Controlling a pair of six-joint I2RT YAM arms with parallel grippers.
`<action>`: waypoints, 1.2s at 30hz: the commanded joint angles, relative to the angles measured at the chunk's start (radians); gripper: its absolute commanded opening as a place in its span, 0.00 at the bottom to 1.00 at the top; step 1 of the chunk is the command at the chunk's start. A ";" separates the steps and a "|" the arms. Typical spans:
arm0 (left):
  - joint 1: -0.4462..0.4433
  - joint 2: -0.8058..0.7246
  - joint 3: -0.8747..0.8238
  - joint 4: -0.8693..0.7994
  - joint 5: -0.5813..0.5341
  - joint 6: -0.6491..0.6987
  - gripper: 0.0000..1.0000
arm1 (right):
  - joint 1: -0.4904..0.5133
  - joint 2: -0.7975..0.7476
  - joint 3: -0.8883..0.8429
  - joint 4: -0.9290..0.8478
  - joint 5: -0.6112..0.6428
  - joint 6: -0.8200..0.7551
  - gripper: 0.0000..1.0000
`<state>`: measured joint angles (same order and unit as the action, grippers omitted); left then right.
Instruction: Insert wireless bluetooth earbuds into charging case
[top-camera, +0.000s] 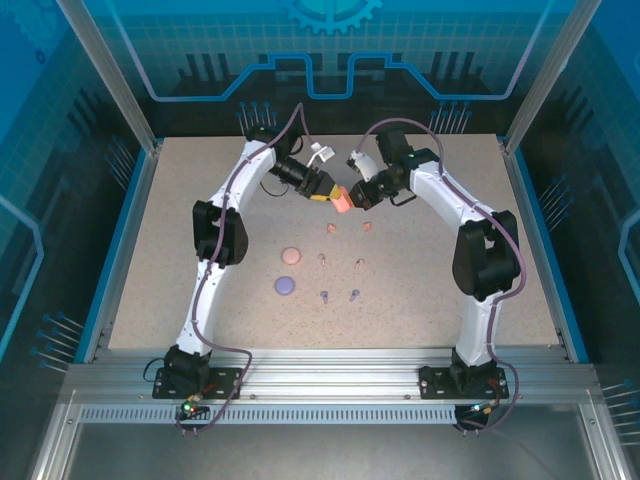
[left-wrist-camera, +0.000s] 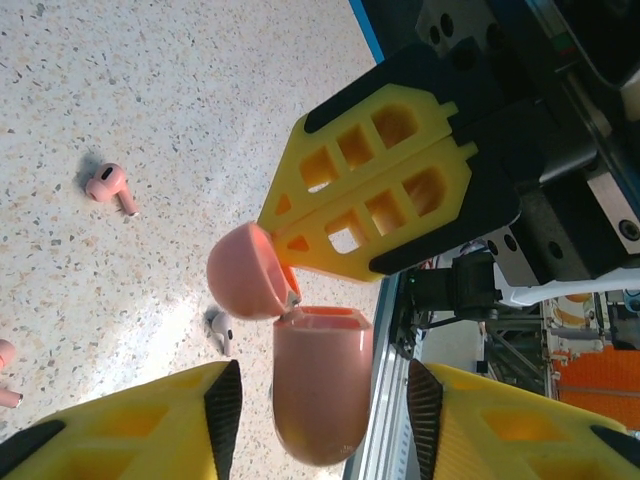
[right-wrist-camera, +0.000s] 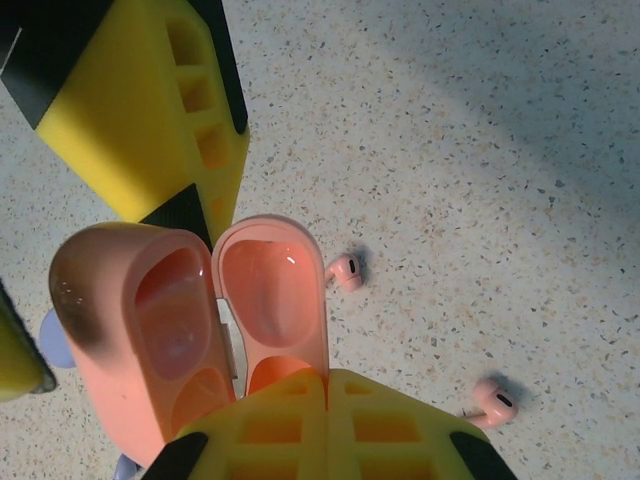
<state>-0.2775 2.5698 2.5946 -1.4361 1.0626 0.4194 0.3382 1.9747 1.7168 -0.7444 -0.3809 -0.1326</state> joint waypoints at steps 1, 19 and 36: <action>-0.008 0.013 0.013 -0.040 0.010 0.036 0.46 | 0.013 -0.004 0.040 -0.027 -0.005 -0.017 0.00; -0.025 0.016 0.015 -0.088 0.015 0.083 0.34 | 0.037 0.002 0.077 -0.075 0.015 -0.061 0.00; -0.025 0.010 0.014 -0.079 0.030 0.080 0.00 | 0.014 -0.017 0.077 -0.042 0.070 0.000 0.13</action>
<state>-0.2970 2.5710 2.5946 -1.4940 1.0634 0.4808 0.3653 1.9751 1.7618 -0.7994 -0.3424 -0.1650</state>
